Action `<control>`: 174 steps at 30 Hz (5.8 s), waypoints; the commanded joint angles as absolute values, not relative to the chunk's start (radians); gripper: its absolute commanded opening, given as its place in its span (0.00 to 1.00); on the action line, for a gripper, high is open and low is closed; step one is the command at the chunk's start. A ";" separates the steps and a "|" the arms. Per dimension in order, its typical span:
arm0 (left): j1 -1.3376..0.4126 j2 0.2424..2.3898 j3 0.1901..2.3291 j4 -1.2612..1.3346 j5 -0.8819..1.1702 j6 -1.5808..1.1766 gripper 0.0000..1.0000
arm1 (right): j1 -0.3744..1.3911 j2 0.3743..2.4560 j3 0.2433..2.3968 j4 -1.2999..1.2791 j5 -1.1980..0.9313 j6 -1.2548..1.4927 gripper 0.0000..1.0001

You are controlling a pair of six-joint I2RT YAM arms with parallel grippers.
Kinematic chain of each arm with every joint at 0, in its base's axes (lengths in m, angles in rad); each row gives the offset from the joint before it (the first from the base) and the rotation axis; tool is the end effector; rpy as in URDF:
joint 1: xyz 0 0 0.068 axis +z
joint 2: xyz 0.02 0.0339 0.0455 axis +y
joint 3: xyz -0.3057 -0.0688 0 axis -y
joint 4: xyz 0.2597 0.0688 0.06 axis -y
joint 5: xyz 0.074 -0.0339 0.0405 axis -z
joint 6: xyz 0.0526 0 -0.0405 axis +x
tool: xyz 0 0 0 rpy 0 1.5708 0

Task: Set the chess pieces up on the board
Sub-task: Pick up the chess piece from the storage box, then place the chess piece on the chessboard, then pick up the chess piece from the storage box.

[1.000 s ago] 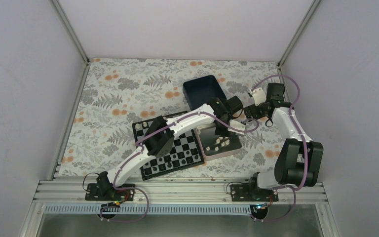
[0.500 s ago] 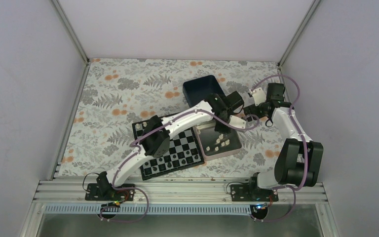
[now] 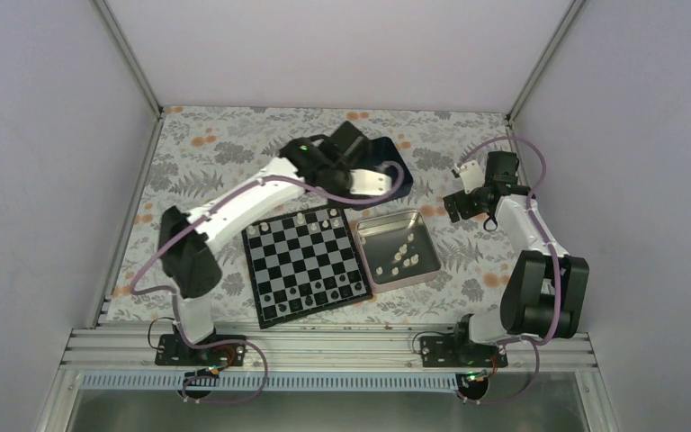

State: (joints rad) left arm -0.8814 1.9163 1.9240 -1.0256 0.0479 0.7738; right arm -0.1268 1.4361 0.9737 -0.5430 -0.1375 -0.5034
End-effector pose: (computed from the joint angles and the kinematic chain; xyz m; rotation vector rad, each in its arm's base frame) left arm 0.2838 -0.3482 0.3554 1.9191 1.7397 -0.1015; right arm 0.3042 -0.0315 0.2478 -0.5300 2.5073 -0.0629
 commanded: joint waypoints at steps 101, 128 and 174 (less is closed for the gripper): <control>-0.429 1.778 1.211 -0.722 0.166 0.840 0.32 | -0.131 1.496 0.991 -0.550 -0.126 -0.510 1.00; -0.860 1.907 1.898 -0.988 0.060 0.709 0.80 | -0.132 1.491 0.992 -0.551 -0.123 -0.505 1.00; -1.007 2.508 2.317 -1.172 0.319 0.696 0.42 | -0.131 1.495 0.989 -0.575 -0.170 -0.524 1.00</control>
State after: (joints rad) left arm -0.9970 2.4928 2.2688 -1.1557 0.3038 0.6949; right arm -0.1268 1.4883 0.9756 -0.5709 -0.1482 -0.5114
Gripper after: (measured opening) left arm 0.425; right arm 0.995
